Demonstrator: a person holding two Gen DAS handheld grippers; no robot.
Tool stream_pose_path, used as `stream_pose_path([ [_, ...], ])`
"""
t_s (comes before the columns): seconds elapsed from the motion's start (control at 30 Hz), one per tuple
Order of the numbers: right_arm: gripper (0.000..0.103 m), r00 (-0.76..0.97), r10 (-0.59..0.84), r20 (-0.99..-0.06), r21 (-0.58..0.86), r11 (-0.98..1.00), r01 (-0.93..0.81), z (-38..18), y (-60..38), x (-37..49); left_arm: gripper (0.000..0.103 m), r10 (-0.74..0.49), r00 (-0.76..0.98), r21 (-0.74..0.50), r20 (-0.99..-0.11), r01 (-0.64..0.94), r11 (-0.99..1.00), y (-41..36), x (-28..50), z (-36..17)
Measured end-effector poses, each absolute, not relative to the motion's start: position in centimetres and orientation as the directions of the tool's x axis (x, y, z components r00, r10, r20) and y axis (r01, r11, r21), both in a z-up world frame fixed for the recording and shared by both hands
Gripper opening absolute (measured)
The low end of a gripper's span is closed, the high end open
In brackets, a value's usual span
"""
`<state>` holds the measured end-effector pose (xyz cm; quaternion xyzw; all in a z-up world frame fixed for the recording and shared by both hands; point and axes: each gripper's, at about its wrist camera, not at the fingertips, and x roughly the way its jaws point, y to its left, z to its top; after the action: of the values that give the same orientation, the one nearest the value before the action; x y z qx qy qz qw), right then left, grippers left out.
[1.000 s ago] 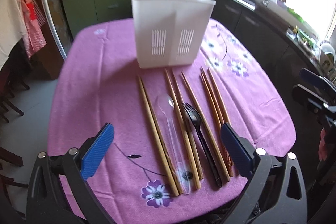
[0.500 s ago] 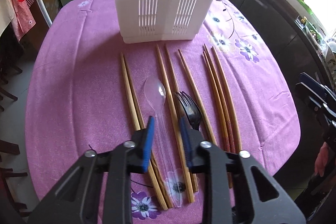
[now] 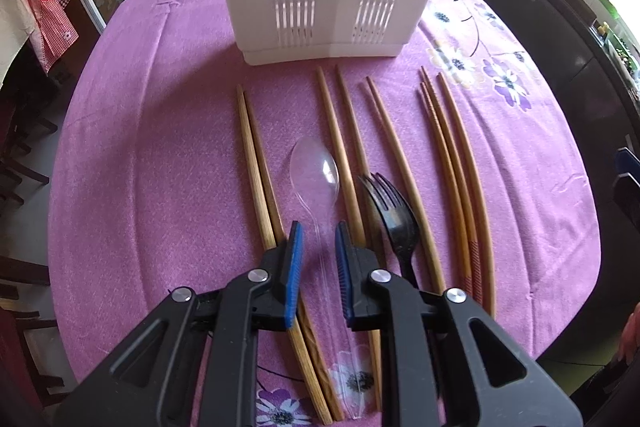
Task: Organize utensils
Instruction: 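Grasp the clear spoon with the left tool while the right tool grasps the black fork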
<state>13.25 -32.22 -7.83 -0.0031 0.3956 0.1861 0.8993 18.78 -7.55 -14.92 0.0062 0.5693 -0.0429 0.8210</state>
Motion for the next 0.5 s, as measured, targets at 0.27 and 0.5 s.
stream_pose_path([
  [0.27, 0.046, 0.613, 0.338, -0.714, 0.146, 0.928, -0.343, -7.96, -32.05, 13.16, 0.012, -0.036, 0.359, -0.006, -0.933, 0.085, 0.996, -8.39, 19.04, -15.33],
  [0.5, 0.046, 0.597, 0.342, -0.726, 0.137, 0.922, -0.362, -8.13, -31.35, 13.17, 0.008, -0.060, 0.396, -0.033, -0.916, 0.076, 0.997, -7.89, 18.65, -14.61],
])
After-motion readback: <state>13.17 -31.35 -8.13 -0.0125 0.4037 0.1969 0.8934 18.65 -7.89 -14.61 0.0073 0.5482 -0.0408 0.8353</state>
